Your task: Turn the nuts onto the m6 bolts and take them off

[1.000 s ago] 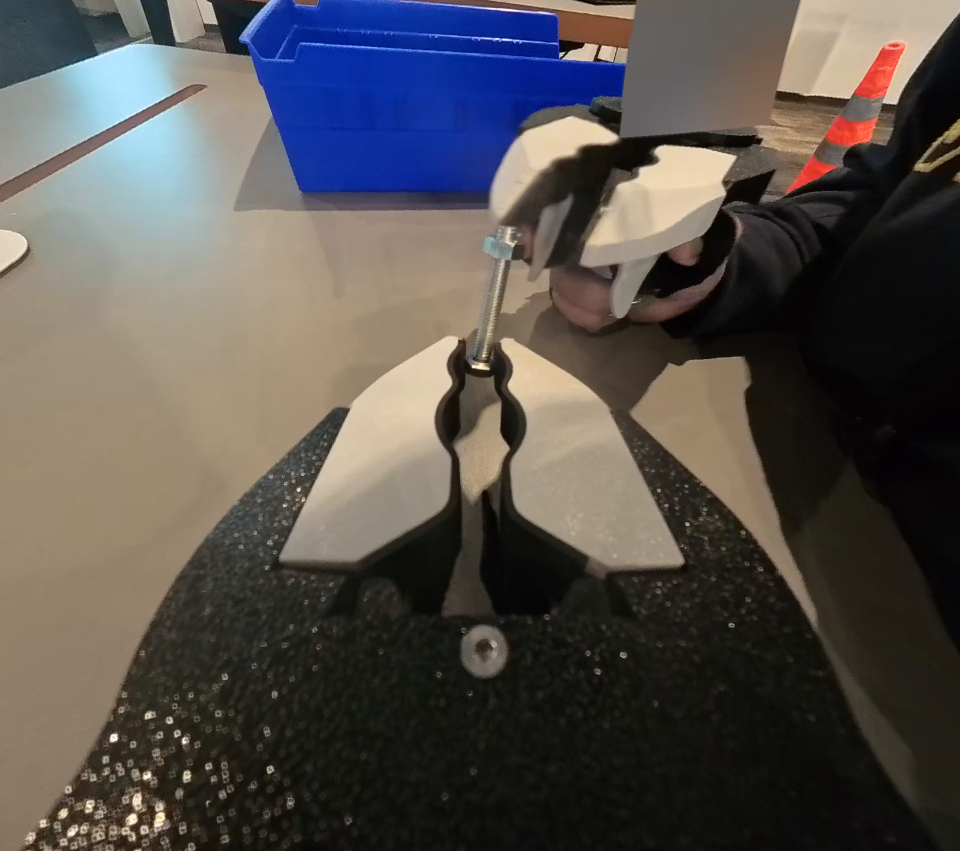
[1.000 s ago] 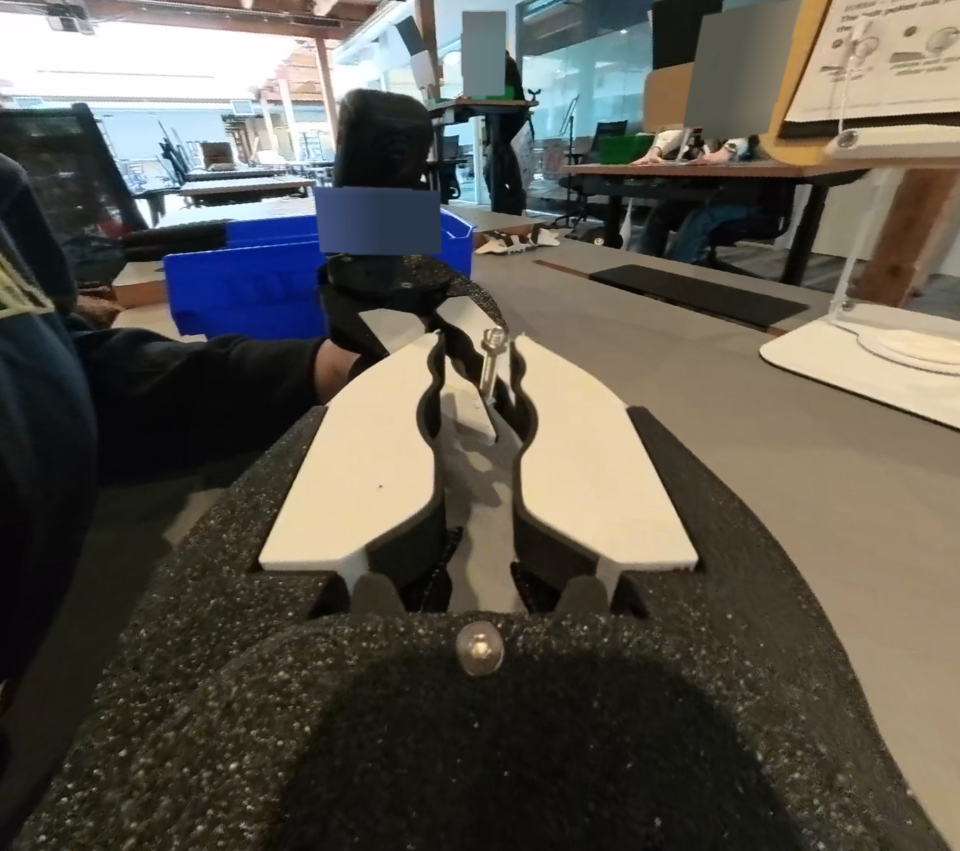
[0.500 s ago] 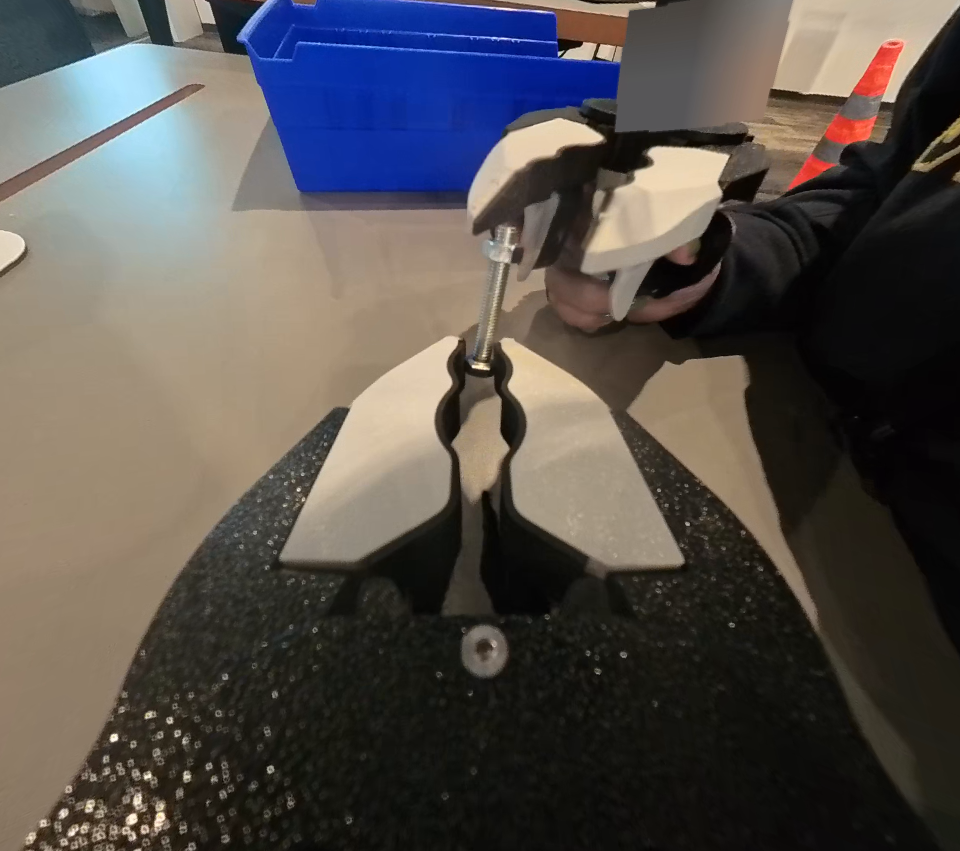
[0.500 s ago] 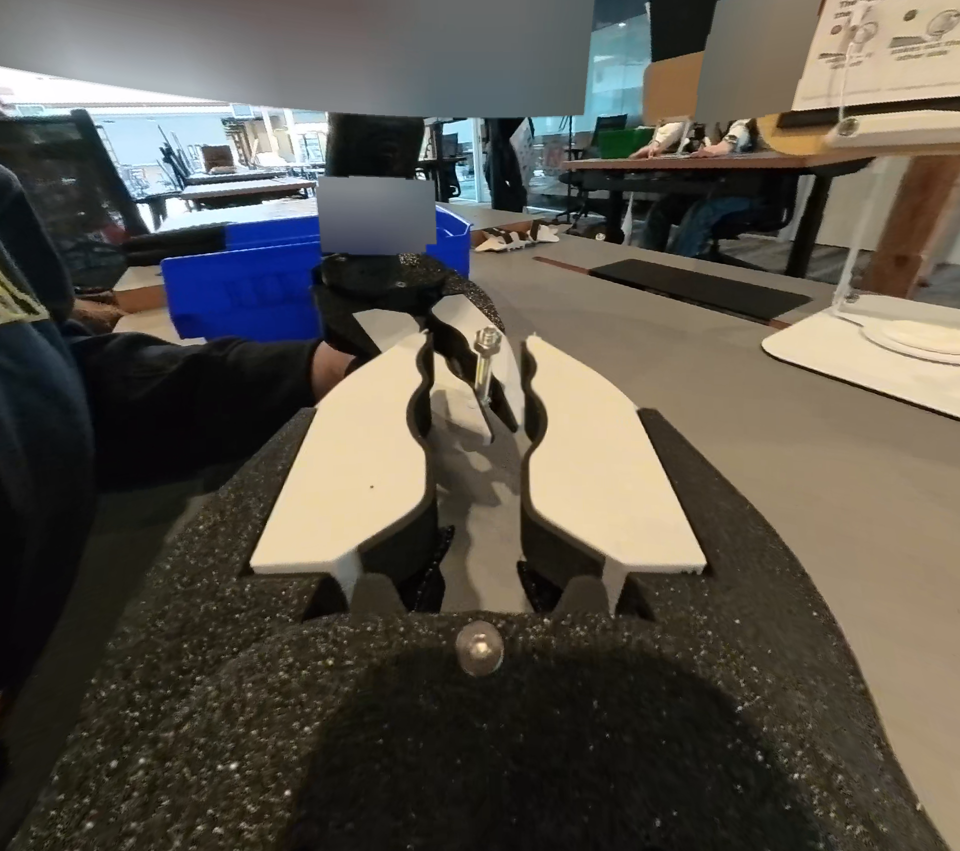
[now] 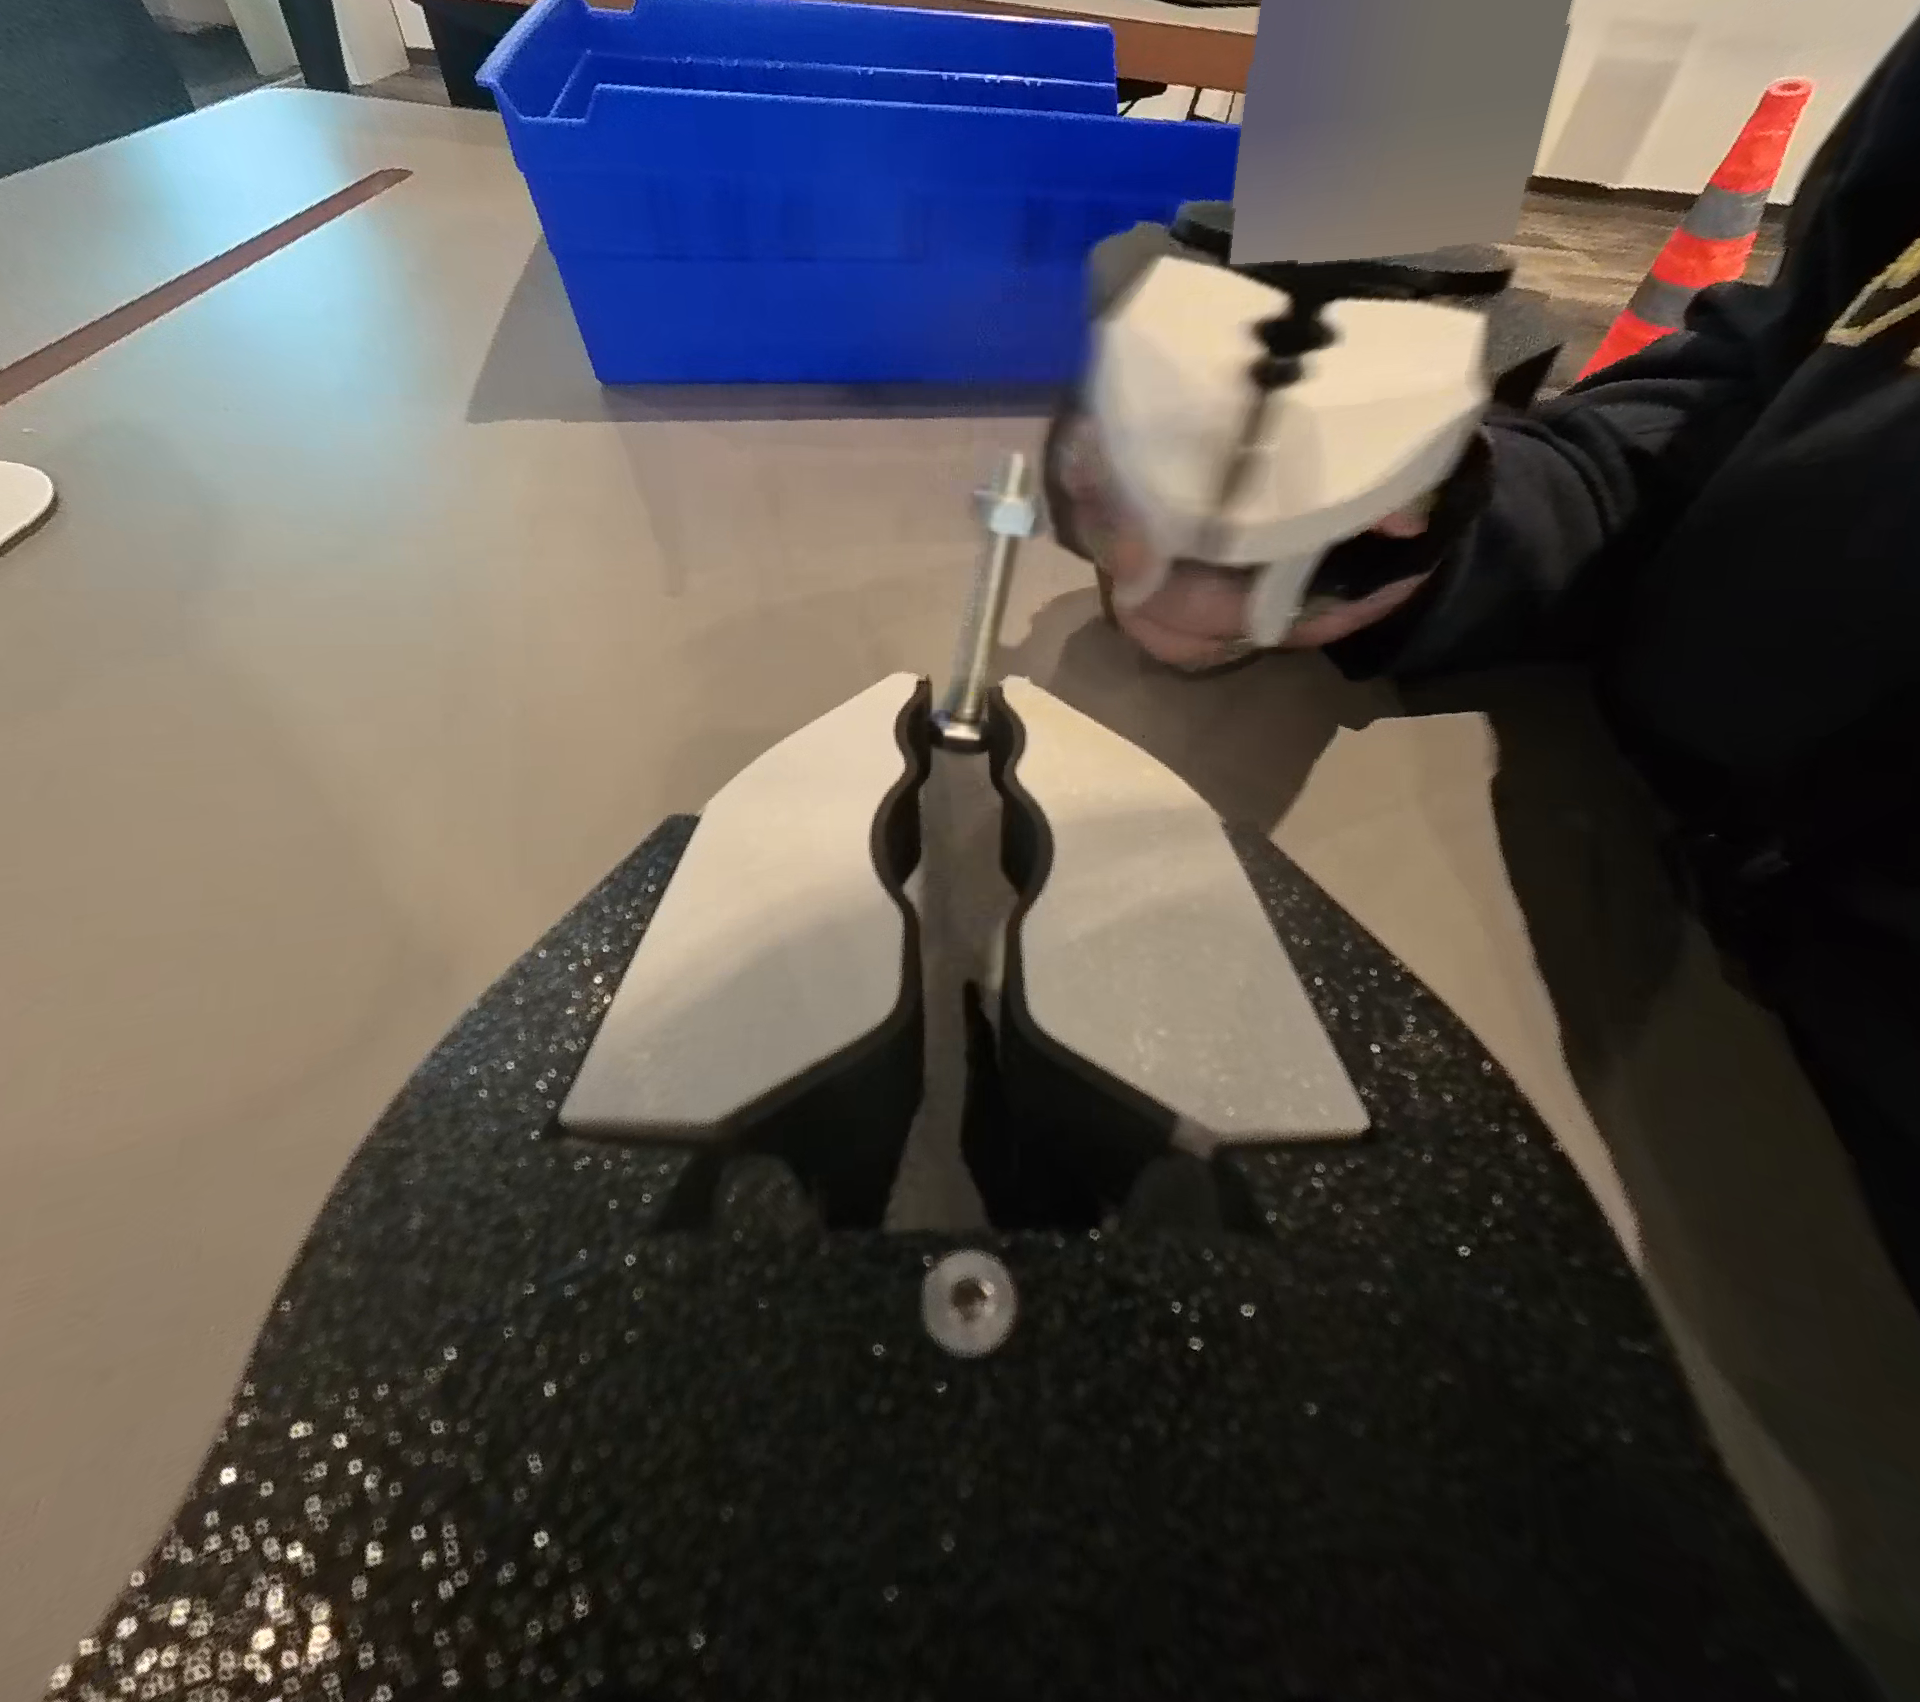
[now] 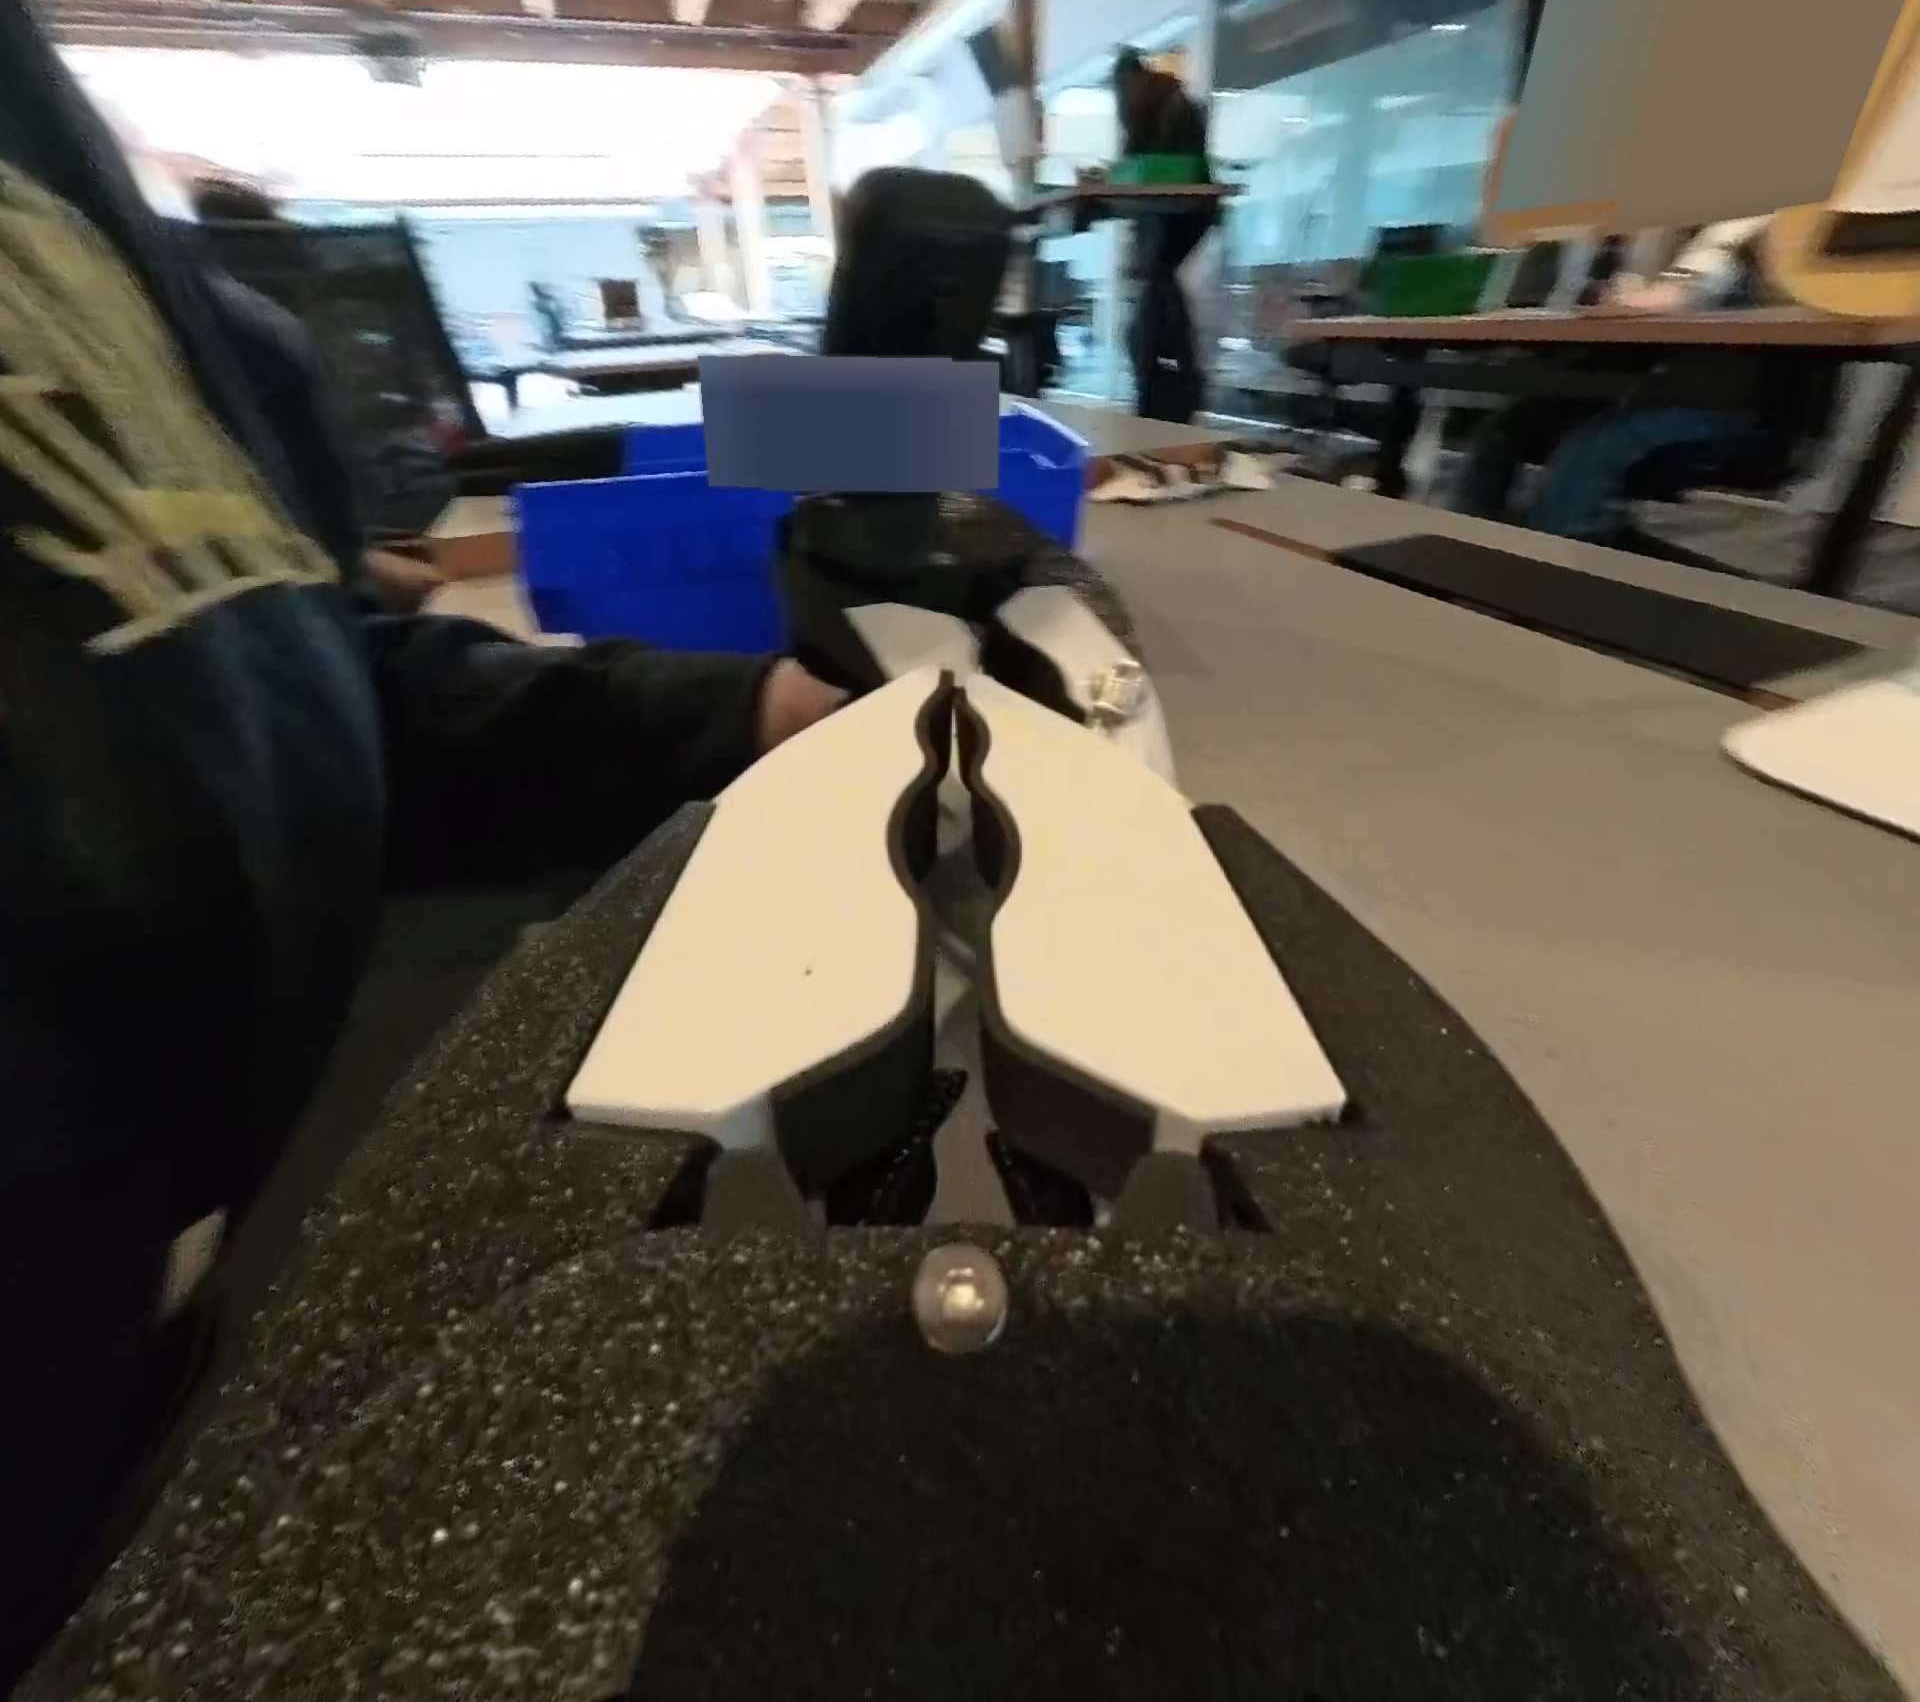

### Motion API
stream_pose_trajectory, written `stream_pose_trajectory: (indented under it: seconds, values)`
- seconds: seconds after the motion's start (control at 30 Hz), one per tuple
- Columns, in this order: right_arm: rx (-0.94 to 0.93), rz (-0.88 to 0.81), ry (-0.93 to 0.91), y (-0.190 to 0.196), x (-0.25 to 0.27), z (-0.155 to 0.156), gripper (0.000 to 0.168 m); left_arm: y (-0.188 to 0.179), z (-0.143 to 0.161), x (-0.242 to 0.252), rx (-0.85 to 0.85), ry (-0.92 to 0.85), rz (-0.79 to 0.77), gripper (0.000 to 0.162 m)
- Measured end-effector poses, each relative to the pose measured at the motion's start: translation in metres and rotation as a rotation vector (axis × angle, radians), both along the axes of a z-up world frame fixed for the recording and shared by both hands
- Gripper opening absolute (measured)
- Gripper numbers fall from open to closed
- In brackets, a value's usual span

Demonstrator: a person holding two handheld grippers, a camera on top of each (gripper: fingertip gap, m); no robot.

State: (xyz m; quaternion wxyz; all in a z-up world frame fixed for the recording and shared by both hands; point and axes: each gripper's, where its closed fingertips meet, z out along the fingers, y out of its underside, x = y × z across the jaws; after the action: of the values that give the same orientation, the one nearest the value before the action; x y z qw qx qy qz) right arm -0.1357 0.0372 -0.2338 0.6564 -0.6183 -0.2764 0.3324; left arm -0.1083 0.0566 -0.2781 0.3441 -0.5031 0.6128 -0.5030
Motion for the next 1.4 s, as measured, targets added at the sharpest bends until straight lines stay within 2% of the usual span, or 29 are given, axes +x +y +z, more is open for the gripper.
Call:
stream_pose_trajectory:
  seconds: [0.1,0.2,0.3,0.37,0.43,0.47,0.63,0.67,0.7,0.73,0.8,0.9,0.93,1.0,1.07,1.17,1.27,1.4]
  values:
    - [0.001,-0.051,0.021,0.003,0.007,0.002,0.004,0.000,0.000,0.000,-0.001,0.000,-0.001,0.010]
    - [-0.030,-0.195,0.005,0.021,0.021,-0.003,0.027,0.000,0.000,0.000,-0.002,0.000,0.000,0.010]
    - [-0.071,-0.173,-0.016,0.027,0.014,-0.008,0.036,0.000,0.000,0.001,0.000,0.001,-0.003,0.010]
    - [-0.081,-0.153,-0.016,0.028,0.009,-0.009,0.035,-0.001,-0.001,0.001,0.004,0.001,-0.007,0.010]
    - [-0.081,-0.142,-0.028,0.028,0.006,-0.009,0.014,-0.003,-0.001,0.001,0.011,0.002,-0.014,0.010]
    - [-0.081,-0.142,-0.031,0.028,0.005,-0.009,0.011,-0.004,-0.001,0.001,0.015,0.002,-0.020,0.010]
    - [-0.068,-0.151,-0.052,0.025,0.005,-0.005,0.010,-0.009,0.005,0.001,0.000,-0.040,-0.025,0.011]
    - [-0.062,-0.156,-0.063,0.023,0.006,-0.002,0.010,-0.009,0.007,0.001,-0.011,-0.056,-0.011,0.022]
    - [-0.050,-0.178,-0.067,0.022,0.010,0.004,0.010,-0.008,0.008,0.002,-0.025,-0.058,0.003,0.049]
    - [-0.030,-0.206,-0.072,0.020,0.016,0.012,0.010,-0.007,0.009,0.002,-0.037,-0.054,0.013,0.060]
    - [-0.003,-0.275,-0.097,0.016,0.035,0.032,0.010,-0.006,0.015,0.002,-0.034,-0.067,0.040,0.072]
    - [0.021,-0.504,-0.285,0.010,0.104,0.069,0.010,-0.001,0.023,0.001,-0.015,-0.093,0.084,0.077]
    - [-0.022,-0.587,-0.351,0.006,0.135,0.078,0.010,0.001,0.025,0.000,-0.023,-0.097,0.095,0.077]
    - [-0.236,-0.691,-0.483,-0.003,0.198,0.076,0.010,0.003,0.028,-0.002,-0.044,-0.106,0.105,0.076]
    - [-0.517,-0.765,-0.607,-0.016,0.262,0.052,0.010,0.004,0.029,-0.002,-0.059,-0.110,0.116,0.076]
    - [-0.905,-0.775,-0.724,-0.034,0.334,-0.004,0.010,0.004,0.031,-0.002,-0.061,-0.114,0.122,0.075]
    - [-1.167,-0.743,-0.809,-0.046,0.372,-0.055,0.010,0.003,0.031,-0.002,-0.054,-0.104,0.122,0.075]
    - [-1.354,-0.718,-0.865,-0.055,0.396,-0.096,0.010,-0.002,0.030,-0.003,-0.105,-0.075,0.088,0.068]
